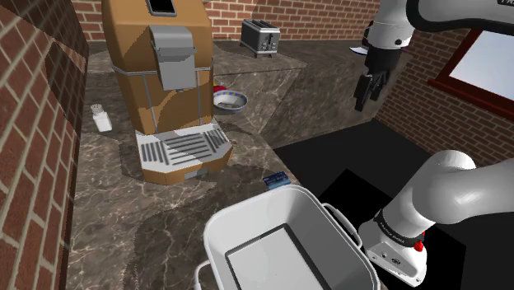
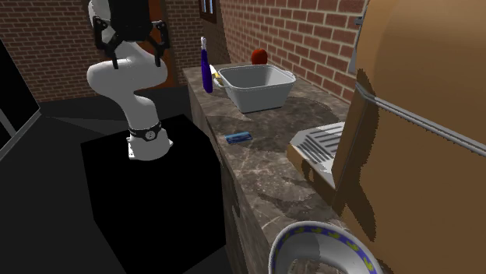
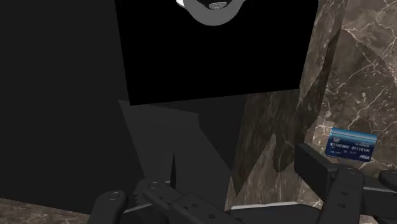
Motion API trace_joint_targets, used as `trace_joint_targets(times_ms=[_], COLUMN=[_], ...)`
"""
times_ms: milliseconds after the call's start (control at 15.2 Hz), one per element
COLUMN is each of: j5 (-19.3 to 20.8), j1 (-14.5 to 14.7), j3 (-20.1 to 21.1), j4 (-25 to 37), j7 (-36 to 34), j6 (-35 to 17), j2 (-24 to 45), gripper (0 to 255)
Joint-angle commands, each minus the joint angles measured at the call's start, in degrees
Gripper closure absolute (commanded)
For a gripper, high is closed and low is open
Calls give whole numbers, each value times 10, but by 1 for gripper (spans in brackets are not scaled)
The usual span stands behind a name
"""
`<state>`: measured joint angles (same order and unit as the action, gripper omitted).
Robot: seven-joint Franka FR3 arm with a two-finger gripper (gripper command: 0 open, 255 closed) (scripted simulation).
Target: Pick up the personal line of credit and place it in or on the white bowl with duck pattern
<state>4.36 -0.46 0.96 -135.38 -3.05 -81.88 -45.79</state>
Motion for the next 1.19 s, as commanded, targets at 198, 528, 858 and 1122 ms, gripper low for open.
trace_joint_targets(times_ms=[198,528,858,1122], j5=[-12,-38,-73,-112], j1=[33,93,166,242], j3=[-22,-59,-101,-144], j4=[-63,-155,-226,-268], j7=[64,176,300,411], j6=[-89,-237,-387,-505], j2=[-17,-26,-8,24], gripper=[0,0,0,0])
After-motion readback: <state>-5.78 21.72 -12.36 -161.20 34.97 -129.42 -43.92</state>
